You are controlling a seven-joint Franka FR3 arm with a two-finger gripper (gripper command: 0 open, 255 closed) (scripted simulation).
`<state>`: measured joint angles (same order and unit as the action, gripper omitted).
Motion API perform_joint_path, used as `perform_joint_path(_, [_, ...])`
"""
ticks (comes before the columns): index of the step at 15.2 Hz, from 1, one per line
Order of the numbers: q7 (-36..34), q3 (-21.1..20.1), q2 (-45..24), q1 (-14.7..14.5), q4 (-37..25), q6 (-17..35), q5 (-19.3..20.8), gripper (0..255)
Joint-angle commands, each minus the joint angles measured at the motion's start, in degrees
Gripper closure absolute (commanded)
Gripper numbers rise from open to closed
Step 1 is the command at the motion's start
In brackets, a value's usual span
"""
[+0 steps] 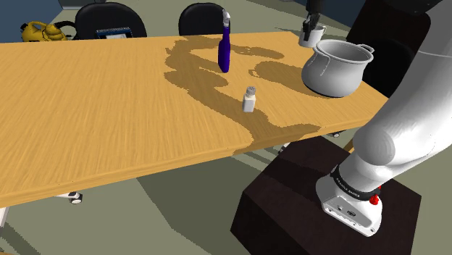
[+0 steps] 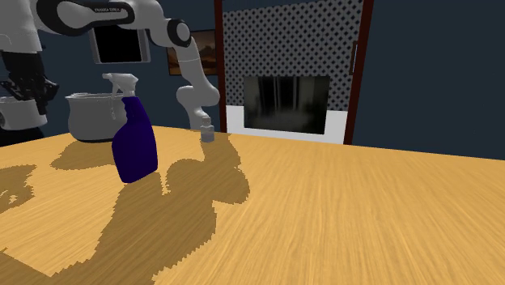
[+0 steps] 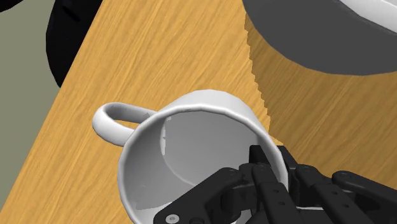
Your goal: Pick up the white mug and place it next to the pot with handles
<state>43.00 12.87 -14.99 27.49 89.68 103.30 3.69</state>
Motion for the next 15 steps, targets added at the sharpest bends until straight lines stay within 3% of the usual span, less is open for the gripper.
perform_joint_path(1, [-0.21, -0.02, 0.12, -0.06, 1.93, 1.84, 0.07, 255])
perform_joint_path(15, [-0.87, -0.16, -1.91, 0.02, 9.38, 11.25, -0.14, 255])
